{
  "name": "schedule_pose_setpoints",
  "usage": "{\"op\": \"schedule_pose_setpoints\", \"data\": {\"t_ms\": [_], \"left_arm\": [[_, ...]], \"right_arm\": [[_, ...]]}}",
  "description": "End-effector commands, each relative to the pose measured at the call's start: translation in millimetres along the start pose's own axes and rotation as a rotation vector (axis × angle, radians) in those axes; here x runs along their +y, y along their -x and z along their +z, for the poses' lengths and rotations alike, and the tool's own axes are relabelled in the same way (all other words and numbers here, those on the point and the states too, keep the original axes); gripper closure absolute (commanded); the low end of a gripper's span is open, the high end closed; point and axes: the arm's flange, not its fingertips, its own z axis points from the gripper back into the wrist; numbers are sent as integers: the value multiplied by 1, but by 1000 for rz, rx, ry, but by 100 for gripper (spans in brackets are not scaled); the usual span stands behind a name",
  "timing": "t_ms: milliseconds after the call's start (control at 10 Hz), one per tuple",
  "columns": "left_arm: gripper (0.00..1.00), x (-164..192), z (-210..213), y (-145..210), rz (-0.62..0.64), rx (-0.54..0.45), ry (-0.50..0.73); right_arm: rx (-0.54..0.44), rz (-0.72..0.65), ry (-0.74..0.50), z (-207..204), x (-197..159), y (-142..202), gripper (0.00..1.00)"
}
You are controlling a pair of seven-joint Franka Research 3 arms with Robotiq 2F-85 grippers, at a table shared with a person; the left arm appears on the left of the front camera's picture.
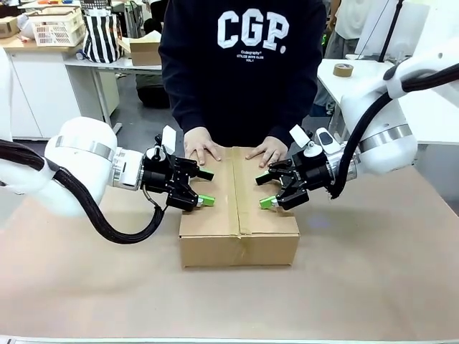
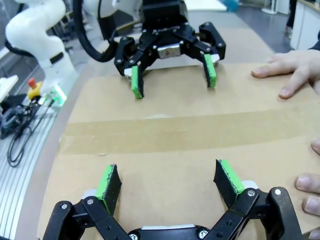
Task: Pack the gift set into the box.
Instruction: Press and hold the closed box until the human finishes sealing it.
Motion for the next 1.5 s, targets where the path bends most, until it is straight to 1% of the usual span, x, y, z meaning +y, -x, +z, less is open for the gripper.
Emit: {"op": "schedule_pose_setpoints", "data": {"t_ms": [0, 1400], "left_arm": [[0, 0, -1, 0, -4, -5, 4], [0, 0, -1, 0, -4, -5, 4]], "right_arm": [[-1, -2, 1, 0, 0, 0, 0], [-1, -2, 1, 0, 0, 0, 0]]}}
